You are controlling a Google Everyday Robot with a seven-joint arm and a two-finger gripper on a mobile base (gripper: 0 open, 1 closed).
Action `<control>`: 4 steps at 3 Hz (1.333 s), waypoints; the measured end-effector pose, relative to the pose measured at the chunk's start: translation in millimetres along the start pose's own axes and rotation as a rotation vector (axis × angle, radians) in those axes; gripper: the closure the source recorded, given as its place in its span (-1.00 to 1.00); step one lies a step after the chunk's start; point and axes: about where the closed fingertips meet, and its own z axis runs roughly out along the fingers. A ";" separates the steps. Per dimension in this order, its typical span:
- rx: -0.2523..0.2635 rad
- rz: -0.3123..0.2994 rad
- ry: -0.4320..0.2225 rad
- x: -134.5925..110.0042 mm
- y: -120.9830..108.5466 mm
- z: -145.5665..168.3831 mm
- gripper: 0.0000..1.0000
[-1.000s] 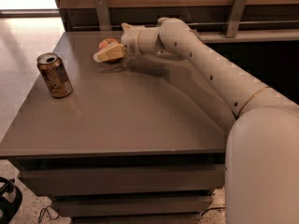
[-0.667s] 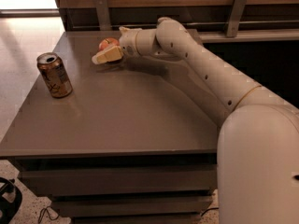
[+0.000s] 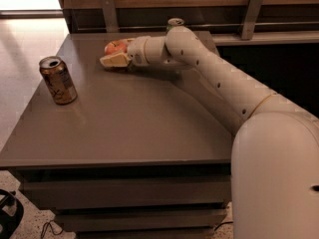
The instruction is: Pick apple
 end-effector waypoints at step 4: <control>-0.011 -0.016 0.004 -7.9 5.1 7.0 1.00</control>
Offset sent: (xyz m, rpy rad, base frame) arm -0.0007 0.0028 -0.0009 0.0003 0.0016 0.0039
